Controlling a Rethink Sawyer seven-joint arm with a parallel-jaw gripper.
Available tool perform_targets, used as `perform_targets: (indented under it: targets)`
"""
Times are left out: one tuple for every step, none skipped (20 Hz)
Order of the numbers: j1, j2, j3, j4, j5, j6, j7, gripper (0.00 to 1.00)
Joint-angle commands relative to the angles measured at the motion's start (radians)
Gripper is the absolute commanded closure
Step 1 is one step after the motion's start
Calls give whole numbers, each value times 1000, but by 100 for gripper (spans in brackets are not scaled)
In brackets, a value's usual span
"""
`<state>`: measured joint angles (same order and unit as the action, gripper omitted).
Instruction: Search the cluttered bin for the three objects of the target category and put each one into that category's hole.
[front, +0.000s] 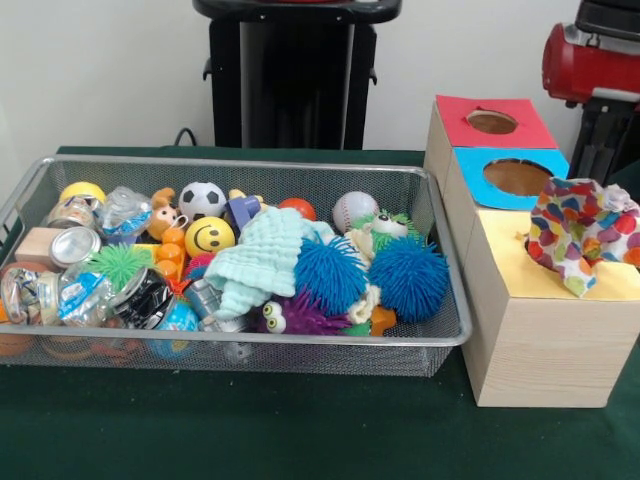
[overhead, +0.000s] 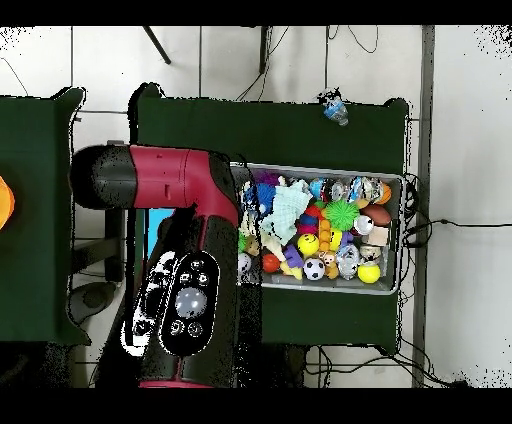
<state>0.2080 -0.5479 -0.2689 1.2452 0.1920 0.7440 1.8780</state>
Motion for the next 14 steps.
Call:
perform_targets:
  targets:
    - [11,50,37,65,-22,4,179,100]
    - [10,51,39,61,-19,7,178,100]
    - [9,53,42,57,-18,7,177,100]
    - [8,57,42,50,-18,10,175,100]
    - [8,60,42,47,-18,11,174,100]
    - [5,61,42,47,-19,11,169,100]
    - [2,61,43,47,-20,11,164,100]
    - [-2,59,44,50,-21,12,156,100]
    - [-4,58,43,52,-21,12,153,100]
    - [-8,60,44,55,-23,6,148,100]
    - [-12,62,45,57,-25,1,144,100]
    - [-19,67,50,62,-26,-13,137,100]
    - [-23,73,53,66,-28,-26,133,100]
    - [-27,79,56,69,-29,-38,129,100]
